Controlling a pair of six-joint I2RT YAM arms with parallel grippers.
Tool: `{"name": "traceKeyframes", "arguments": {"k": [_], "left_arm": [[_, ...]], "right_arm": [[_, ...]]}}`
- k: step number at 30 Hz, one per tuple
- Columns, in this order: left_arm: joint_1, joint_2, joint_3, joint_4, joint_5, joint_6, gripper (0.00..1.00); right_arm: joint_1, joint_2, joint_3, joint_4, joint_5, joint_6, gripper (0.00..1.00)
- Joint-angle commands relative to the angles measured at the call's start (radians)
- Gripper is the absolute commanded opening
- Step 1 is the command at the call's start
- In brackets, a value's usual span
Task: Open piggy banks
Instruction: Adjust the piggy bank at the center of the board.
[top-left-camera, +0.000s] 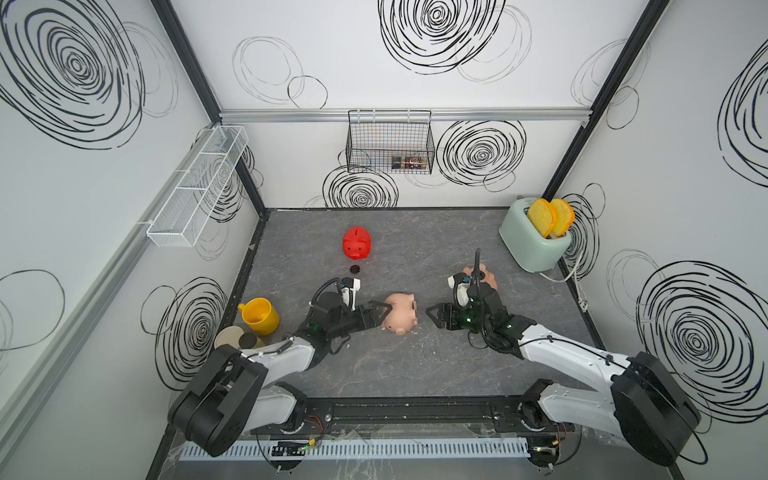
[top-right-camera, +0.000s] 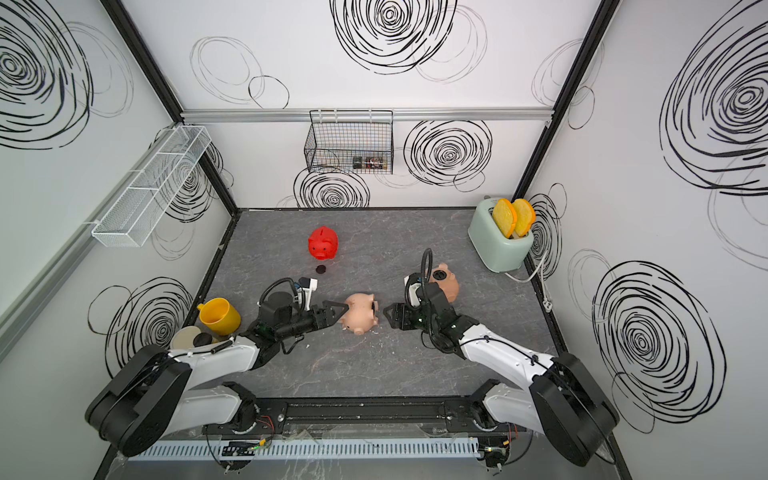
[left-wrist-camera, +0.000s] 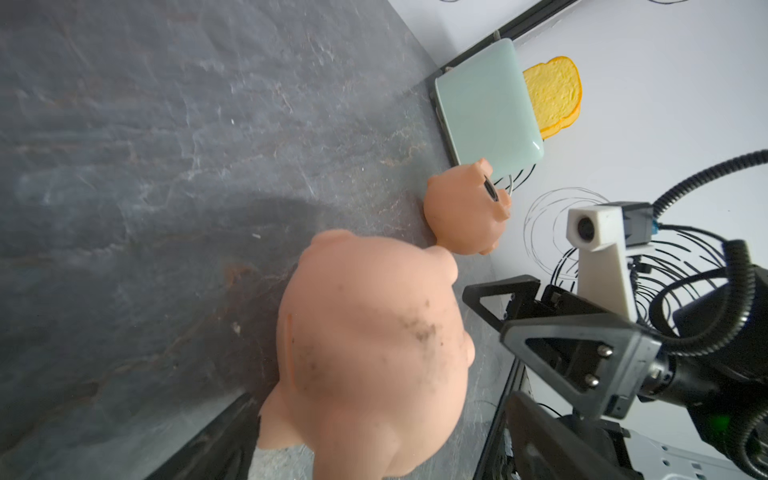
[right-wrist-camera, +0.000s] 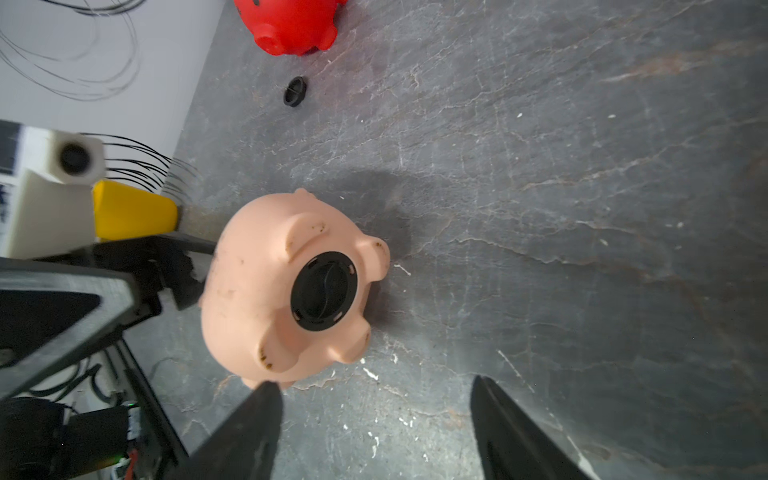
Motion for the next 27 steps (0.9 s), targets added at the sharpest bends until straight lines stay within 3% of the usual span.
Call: {"name": "traceKeyframes", "arguments": {"k": [1,9,16,27], "left_arm": [[0.006,-0.002,0.062,-0.128,-0.067,0.065,0.96],[-0.023,0.072,0.137,-0.148,-0.090,0.061,0.96],[-0.076,0.132,0.175,-0.135,-0.100,0.054,0.96],[-0.106,0.171,0.197,-0.140,-0.114,0.065,0.96]], "right_arm": [[0.003,0.063,0.052,-0.050,0.072,0.009,0.64],[0.007,0.247,0.146,-0.062,0.056,0.033,0.49],[0.046,0.344,0.185,-0.043,0.007,0.025,0.46],[0.112,0.370,0.177,-0.017,0.005,0.053,0.45]]}}
